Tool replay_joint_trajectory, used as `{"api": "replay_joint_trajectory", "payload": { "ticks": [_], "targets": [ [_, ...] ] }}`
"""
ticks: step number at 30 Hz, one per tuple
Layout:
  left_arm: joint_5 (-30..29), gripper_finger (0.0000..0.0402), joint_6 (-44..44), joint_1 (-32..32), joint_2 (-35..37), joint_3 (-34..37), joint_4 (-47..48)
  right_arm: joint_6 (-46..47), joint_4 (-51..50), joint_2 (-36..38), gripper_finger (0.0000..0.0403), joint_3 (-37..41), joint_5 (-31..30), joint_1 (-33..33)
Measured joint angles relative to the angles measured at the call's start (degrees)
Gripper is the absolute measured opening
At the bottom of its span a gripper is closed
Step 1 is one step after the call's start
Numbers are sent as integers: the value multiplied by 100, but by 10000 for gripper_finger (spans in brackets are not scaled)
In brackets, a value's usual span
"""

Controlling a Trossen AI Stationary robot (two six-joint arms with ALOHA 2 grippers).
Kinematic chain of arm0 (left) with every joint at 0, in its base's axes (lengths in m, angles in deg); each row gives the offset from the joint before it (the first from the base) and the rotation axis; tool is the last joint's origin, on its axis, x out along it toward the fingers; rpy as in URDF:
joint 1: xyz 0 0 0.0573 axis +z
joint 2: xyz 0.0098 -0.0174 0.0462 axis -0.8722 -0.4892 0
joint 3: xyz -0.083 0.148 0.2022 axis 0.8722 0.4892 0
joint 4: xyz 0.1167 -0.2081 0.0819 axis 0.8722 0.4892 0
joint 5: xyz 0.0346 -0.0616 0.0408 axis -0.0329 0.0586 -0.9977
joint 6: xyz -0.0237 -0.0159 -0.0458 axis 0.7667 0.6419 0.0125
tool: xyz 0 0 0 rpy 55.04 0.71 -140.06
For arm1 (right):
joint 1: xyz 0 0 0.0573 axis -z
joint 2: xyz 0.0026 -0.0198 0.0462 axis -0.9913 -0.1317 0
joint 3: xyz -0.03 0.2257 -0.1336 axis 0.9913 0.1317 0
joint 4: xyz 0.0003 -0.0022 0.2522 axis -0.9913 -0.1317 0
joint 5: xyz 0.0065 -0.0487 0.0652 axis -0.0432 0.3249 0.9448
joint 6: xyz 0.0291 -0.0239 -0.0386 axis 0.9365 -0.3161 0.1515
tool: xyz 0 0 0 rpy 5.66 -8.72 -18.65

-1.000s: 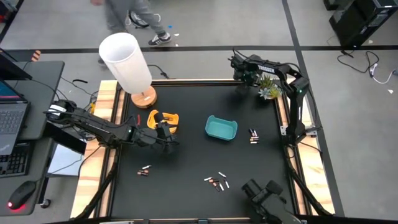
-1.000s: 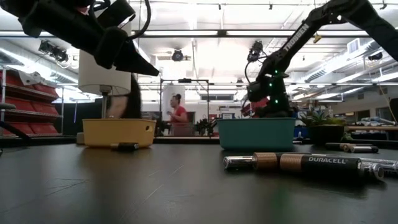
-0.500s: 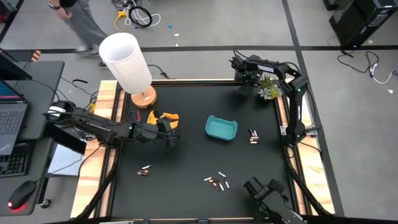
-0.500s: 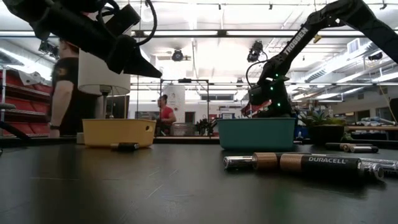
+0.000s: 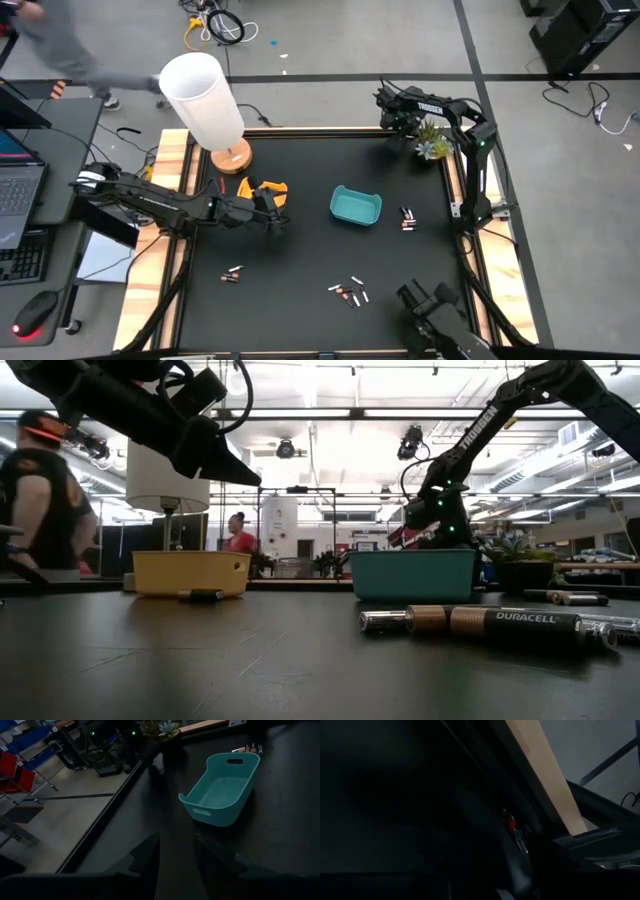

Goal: Sort batteries
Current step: Put the silver battery into the blue bin

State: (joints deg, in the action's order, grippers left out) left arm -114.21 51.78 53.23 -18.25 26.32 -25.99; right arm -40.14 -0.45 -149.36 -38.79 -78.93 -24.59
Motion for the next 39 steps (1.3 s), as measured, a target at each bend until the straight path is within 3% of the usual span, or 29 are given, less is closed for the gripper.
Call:
{"api": "replay_joint_trajectory", "payload": {
  "ticks": [5, 12, 20, 24, 39],
  "targets": [
    [1, 136, 17, 0, 0, 0, 3, -63, 54, 2, 181, 2, 111, 42],
    [3, 136, 22, -9, 0, 0, 15, -483, 22, -224, 181, -11, -219, 33],
    [5, 136, 4, -11, 0, -2, 20, -645, -133, -168, 177, -18, 40, -118],
    [5, 136, -2, -11, 0, -2, 18, -557, -403, -168, 170, -17, 325, -188],
    [117, 136, 2, -15, 0, -2, 22, 182, -600, 284, 160, 6, 468, -928]
  ]
}}
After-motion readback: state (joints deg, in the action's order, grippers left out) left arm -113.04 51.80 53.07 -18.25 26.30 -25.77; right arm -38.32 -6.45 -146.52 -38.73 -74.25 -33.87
